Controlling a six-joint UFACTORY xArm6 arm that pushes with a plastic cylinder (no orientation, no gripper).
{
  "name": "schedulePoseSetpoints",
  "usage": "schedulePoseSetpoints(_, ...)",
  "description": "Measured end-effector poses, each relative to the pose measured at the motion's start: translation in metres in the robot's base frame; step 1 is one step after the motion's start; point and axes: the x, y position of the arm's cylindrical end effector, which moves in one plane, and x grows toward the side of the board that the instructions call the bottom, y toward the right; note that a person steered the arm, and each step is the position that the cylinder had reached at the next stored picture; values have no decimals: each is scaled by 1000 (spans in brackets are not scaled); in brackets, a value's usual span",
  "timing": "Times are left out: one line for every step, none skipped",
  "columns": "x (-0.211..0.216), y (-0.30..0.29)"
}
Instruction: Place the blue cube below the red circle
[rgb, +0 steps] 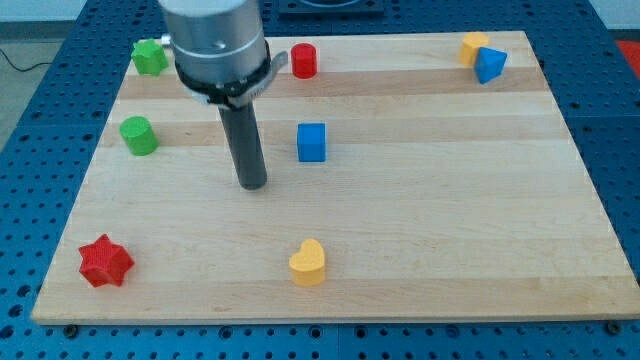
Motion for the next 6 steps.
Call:
schedulePoseSetpoints(-6, 16)
schedulePoseSetpoints(-46, 25)
schedulePoseSetpoints(-77, 32)
schedulePoseSetpoints(-53, 32)
schedulePoseSetpoints(-9, 34)
schedulePoseSetpoints(-4, 60)
